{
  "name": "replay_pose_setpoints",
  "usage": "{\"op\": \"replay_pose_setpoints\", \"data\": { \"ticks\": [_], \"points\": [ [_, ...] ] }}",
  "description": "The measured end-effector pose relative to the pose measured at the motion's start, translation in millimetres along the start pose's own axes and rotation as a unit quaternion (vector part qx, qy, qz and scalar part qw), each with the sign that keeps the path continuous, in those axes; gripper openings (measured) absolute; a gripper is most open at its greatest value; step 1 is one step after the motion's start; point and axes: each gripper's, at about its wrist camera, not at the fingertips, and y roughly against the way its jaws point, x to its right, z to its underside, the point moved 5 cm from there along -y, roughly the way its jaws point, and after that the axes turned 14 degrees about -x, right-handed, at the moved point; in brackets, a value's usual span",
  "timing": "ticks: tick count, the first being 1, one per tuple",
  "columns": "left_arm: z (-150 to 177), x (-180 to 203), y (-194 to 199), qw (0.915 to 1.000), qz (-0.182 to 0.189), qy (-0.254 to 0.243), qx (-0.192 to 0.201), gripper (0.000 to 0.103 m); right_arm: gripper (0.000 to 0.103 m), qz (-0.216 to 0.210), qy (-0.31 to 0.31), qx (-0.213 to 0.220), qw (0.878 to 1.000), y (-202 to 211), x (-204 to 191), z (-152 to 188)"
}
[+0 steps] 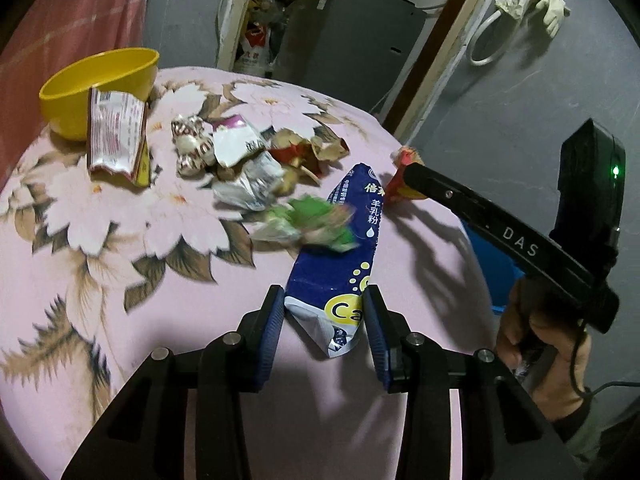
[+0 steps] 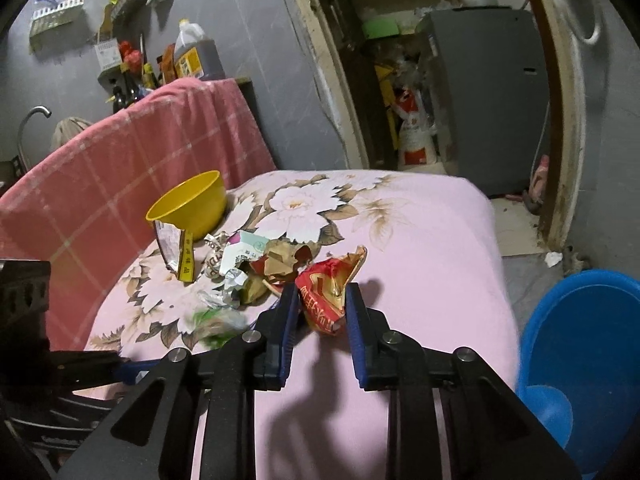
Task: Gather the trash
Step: 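Carry both held wrappers over the blue bucket and open both tools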
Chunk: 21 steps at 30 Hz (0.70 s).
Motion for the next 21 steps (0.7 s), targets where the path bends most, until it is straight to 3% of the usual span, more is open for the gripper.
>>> {"op": "replay_pose_setpoints", "data": {
  "ticks": [8, 15, 21],
  "points": [
    [17.5, 15.0, 6.6, 0.9999, 0.011, 0.002, -0.007, 0.035, 0.020, 0.008, -0.003, 0.026, 1.000, 19.9, -3.3, 19.3],
    [26.6, 22.9, 11.0, 0.9975, 0.061, 0.030, -0.016, 0.035, 0.020, 0.031, -0.002, 0.078, 0.997, 49.0, -0.8, 31.6],
    [22.3, 37.8, 26.3, 0.9984, 0.042, 0.015, 0.033, 0.035, 0.020, 0.056, 0.005, 0.130, 0.990, 75.0, 3.0, 31.4]
  ]
}}
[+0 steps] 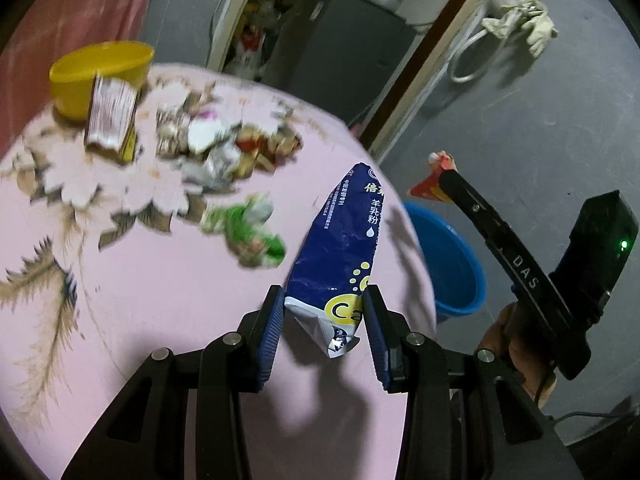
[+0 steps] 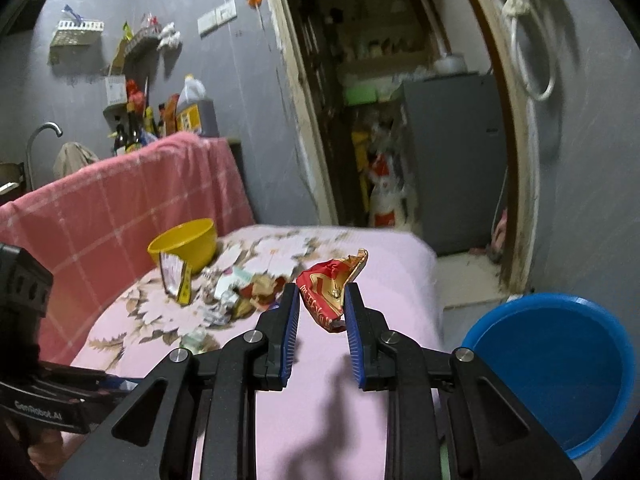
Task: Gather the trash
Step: 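Carry both held wrappers over the blue bucket and open both tools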
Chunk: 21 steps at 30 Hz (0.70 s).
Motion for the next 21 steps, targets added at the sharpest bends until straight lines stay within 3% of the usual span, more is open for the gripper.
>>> {"op": "replay_pose_setpoints", "data": {
  "ticks": [10, 16, 21],
  "points": [
    [-40.9, 57.3, 16.1, 0.9928, -0.009, -0.056, 0.106, 0.035, 0.021, 0.067, -0.008, 0.103, 0.992, 48.7, 23.3, -6.9],
    [-67.2, 108.0, -8.7, 0.9854, -0.004, -0.121, 0.120, 0.035, 0.021, 0.119, -0.066, 0.132, 0.982, 74.7, 68.6, -5.6],
    [-85.8, 137.5, -53.2, 0.9854, 0.007, -0.146, 0.088, 0.035, 0.021, 0.147, -0.135, 0.117, 0.973, 82.2, 118.3, 3.1]
  ]
}}
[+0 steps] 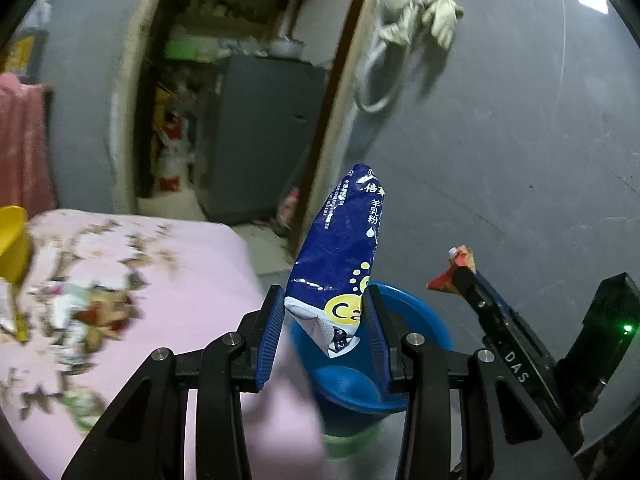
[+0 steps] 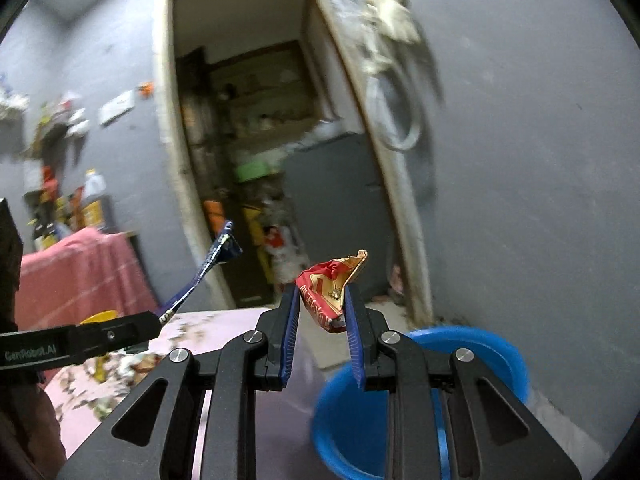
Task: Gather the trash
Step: 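Carry both held wrappers over the blue bucket and open both tools, then move both tools back over the table toward the remaining trash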
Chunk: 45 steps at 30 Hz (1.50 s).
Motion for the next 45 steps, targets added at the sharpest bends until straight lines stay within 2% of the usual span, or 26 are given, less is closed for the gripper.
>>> {"op": "replay_pose_setpoints", "data": {
  "ticks": [6, 13, 17, 19, 22, 26, 29, 30, 31, 35, 37, 38, 39, 41, 43, 45],
  "points": [
    [-9.0, 15.7, -62.6, 0.9976, 0.008, 0.006, -0.068, 0.035, 0.021, 0.033, -0.063, -0.061, 0.996, -18.7, 46.2, 11.4],
    [-2.5, 13.1, -131.6, 0.9871, 0.007, 0.026, -0.158, 0.035, 0.024, 0.045, -0.108, -0.131, 0.984, -37.6, 76.7, 31.2],
    [3.3, 4.8, -154.3, 0.9827, 0.009, 0.035, -0.181, 0.036, 0.026, 0.046, -0.129, -0.161, 0.978, -47.2, 87.0, 39.3],
    [4.2, 1.9, -161.5, 0.9804, 0.010, 0.037, -0.193, 0.036, 0.030, 0.044, -0.138, -0.170, 0.975, -50.1, 90.1, 41.3],
    [6.3, -0.9, -164.0, 0.9791, 0.010, 0.039, -0.199, 0.038, 0.033, 0.046, -0.144, -0.173, 0.973, -50.3, 91.4, 41.6],
    [6.1, -4.8, -158.7, 0.9812, 0.012, 0.051, -0.186, 0.044, 0.034, 0.048, -0.146, -0.169, 0.974, -52.2, 89.8, 35.9],
    [2.7, -4.8, -144.2, 0.9842, 0.007, 0.052, -0.169, 0.046, 0.041, 0.051, -0.136, -0.155, 0.977, -50.0, 84.6, 31.0],
    [1.7, -5.4, -140.1, 0.9855, 0.003, 0.052, -0.162, 0.050, 0.045, 0.052, -0.132, -0.149, 0.979, -48.3, 83.8, 29.3],
    [0.6, -8.2, -134.6, 0.9872, -0.004, 0.051, -0.151, 0.054, 0.047, 0.051, -0.125, -0.140, 0.981, -45.4, 81.1, 27.0],
    [-6.1, -18.8, -106.9, 0.9933, -0.023, 0.054, -0.100, 0.064, 0.057, 0.048, -0.098, -0.100, 0.989, -34.1, 67.0, 17.7],
    [-7.9, -26.1, -90.1, 0.9950, -0.033, 0.056, -0.076, 0.075, 0.075, 0.046, -0.085, -0.084, 0.992, -29.3, 58.6, 14.7],
    [-8.1, -31.7, -80.2, 0.9957, -0.039, 0.058, -0.060, 0.078, 0.079, 0.046, -0.079, -0.079, 0.993, -27.6, 54.5, 13.5],
    [-8.6, -35.8, -72.2, 0.9960, -0.045, 0.060, -0.050, 0.083, 0.082, 0.046, -0.075, -0.074, 0.993, -26.6, 51.0, 12.3],
    [-6.6, -48.3, -54.0, 0.9951, -0.066, 0.070, -0.021, 0.084, 0.085, 0.044, -0.060, -0.062, 0.995, -23.6, 41.7, 8.6],
    [-1.8, -62.3, -36.8, 0.9919, -0.097, 0.083, 0.001, 0.098, 0.091, 0.043, -0.045, -0.053, 0.997, -21.3, 33.5, 6.7],
    [3.6, -73.9, -21.6, 0.9876, -0.124, 0.092, 0.026, 0.099, 0.097, 0.037, -0.034, -0.040, 0.998, -17.9, 26.3, 4.5]
  ]
}}
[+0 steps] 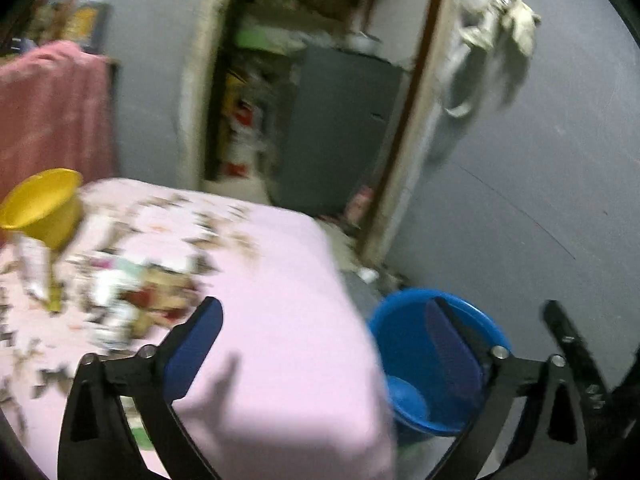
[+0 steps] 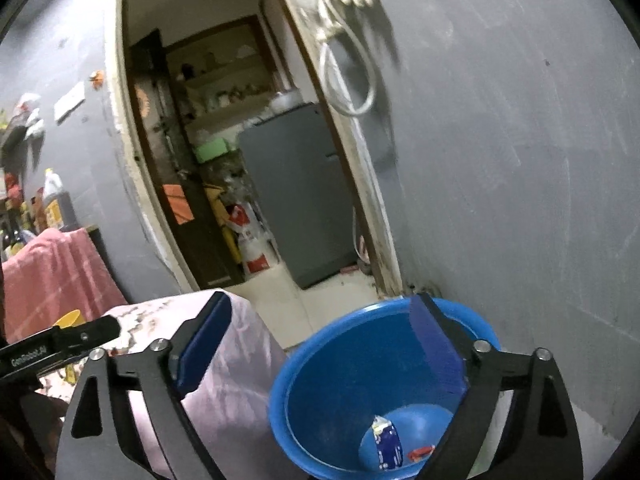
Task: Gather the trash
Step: 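Move both tools back over the table toward the remaining trash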
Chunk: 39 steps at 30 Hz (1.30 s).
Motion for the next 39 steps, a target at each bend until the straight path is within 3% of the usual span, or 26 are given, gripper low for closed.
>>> {"op": "replay_pose_setpoints", "data": {
  "ticks": [2, 11, 19, 24, 30, 39],
  "points": [
    [2.6, -13.7, 14.8, 0.9995, -0.010, 0.004, 0.030, 0.099, 0.103, -0.008, 0.008, 0.020, 1.000, 6.4, -7.9, -1.2],
    [14.5, -56.6, 88.5, 0.9884, -0.077, 0.001, 0.131, 0.101, 0.103, -0.069, 0.070, 0.094, 0.991, 29.4, -69.2, 0.2],
    [35.7, -109.6, 131.4, 0.9747, -0.130, 0.018, 0.181, 0.101, 0.103, -0.122, 0.124, 0.138, 0.975, 44.4, -136.7, 13.8],
    [49.2, -140.2, 148.6, 0.9688, -0.155, 0.025, 0.192, 0.101, 0.103, -0.149, 0.152, 0.135, 0.968, 45.0, -172.8, 26.4],
    [65.9, -171.3, 152.7, 0.9698, -0.168, 0.025, 0.175, 0.101, 0.103, -0.179, 0.201, 0.108, 0.957, 37.2, -213.0, 42.9],
    [70.8, -206.4, 124.2, 0.9828, -0.166, 0.047, 0.067, 0.101, 0.103, -0.152, 0.270, 0.014, 0.951, 0.5, -243.5, 70.7]
  ]
}}
